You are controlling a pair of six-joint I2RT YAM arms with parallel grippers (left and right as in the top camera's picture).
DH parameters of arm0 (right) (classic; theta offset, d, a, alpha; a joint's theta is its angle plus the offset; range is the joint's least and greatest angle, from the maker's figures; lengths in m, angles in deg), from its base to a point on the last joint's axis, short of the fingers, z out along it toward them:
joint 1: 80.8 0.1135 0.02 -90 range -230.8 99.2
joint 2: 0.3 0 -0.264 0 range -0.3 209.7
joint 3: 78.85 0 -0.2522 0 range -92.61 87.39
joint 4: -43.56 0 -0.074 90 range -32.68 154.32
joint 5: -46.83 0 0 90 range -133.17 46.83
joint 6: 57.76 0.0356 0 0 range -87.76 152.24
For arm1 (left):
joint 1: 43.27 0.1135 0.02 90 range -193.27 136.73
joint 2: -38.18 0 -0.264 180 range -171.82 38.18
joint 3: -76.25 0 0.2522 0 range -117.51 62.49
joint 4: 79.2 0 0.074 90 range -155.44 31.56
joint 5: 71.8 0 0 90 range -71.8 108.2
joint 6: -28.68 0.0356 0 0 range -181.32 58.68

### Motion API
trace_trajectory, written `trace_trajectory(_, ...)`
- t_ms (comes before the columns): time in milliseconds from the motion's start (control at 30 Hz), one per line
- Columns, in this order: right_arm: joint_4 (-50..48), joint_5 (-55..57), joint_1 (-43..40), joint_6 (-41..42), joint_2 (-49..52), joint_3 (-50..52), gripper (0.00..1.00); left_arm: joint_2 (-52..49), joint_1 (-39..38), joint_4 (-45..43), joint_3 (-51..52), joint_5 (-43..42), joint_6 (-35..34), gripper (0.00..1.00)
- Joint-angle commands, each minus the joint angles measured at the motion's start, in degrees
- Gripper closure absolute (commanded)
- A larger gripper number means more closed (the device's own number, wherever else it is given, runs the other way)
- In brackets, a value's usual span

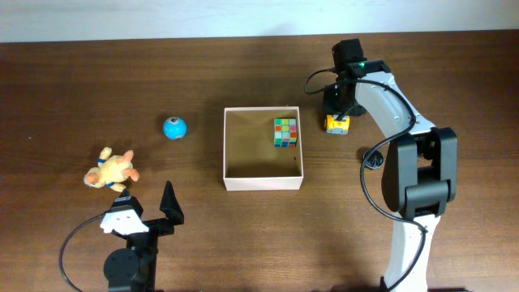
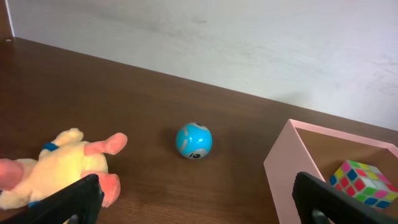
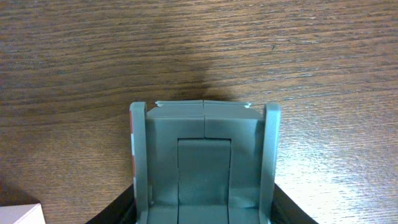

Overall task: Pack container
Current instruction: 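Lower the right gripper and close it on the yellow truck, then lift the truck and carry it with the right gripper toward the box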

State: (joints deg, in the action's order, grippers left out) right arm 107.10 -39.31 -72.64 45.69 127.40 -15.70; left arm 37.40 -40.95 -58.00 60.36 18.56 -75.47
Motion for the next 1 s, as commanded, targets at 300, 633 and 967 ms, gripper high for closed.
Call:
trace_trajectory(300,0.57,-0.81,0.46,0.24,0.22,0.11,0.57,0.48,0.20,-0.13,0.33,-0.59,0.92,0.01)
trace_trajectory(633,3.69,-1.03,0.46,-2.36,-2.29,-2.62,0.57,0.48,0.20,-0.13,0.33,-0.59,0.92,0.01)
trace_trajectory(967,4.79,-1.49,0.48,-3.87,-7.87,-3.02,0.57,0.48,0.20,-0.13,0.33,-0.59,0.92,0.01)
